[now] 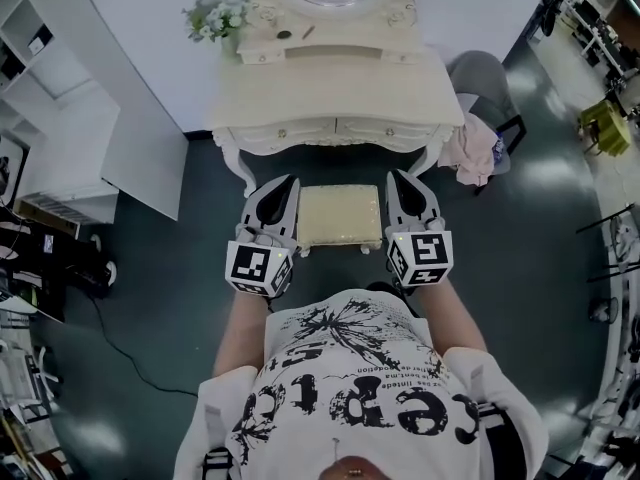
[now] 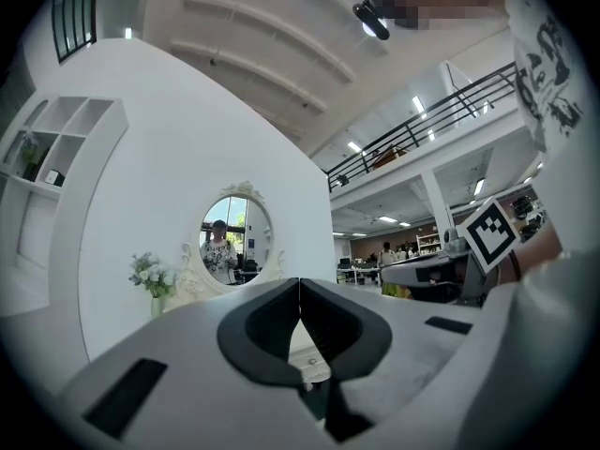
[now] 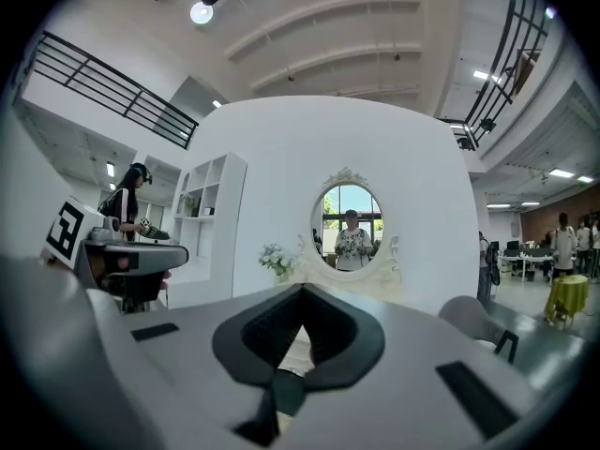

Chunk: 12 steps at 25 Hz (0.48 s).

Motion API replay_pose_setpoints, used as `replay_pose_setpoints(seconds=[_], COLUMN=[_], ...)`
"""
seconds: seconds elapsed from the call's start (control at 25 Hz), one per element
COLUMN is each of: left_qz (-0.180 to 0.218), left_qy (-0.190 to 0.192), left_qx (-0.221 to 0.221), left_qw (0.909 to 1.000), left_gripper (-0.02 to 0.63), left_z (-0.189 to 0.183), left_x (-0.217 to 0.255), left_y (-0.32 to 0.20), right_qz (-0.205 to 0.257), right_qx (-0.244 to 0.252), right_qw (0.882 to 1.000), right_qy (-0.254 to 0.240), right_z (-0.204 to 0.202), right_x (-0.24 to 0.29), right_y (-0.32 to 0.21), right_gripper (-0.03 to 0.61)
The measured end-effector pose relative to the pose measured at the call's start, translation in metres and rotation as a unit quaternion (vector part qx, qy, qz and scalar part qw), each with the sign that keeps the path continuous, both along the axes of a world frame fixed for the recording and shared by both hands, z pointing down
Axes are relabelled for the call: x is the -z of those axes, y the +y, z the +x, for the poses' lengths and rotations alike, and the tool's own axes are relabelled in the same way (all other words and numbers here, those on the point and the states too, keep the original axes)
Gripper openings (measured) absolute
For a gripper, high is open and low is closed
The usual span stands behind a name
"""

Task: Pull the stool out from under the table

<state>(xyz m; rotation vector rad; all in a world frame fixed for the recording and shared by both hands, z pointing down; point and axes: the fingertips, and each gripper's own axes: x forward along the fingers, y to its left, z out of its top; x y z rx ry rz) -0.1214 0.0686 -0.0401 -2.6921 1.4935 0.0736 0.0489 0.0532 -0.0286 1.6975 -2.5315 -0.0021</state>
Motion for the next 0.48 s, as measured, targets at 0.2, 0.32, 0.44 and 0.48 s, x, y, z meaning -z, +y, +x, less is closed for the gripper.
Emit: replay_pose_setpoints(seconds=[0.2,0.32,0.44,0.48], left_qz=[-0.003,-0.001,0.004,0.007], left_qy=[0.002,0.001,0.0,-0.001], left_qx=[-0.009,-0.007,-0.004,-0.003], left_qw=[1.0,1.0,1.0,1.0], left_gripper=[0.02,0.02,0.02,0.02], left_z=[-0.003,-0.005,-0.008,-0.009], left_x=[-0.006,0.001,0.004,0.005], left_y=[0.0,0.002,-0.001,-0.002], right_qz=[-0.006,-0.005,-0.002,-0.001], right_qx=[0.012,0.015,0.019,0.021], right_qw=[1.0,1.0,1.0,1.0], right_qy=[-0.003,-0.001,-0.002,-0.002], right_z=[-0.008,-0.012,-0.016,-0.017], right_x=[-0.004,0.001,0.004,0.005], right_y=[0.003,0.005,0.002,0.001], right_gripper=[0.015,0.015,0.015,0.015])
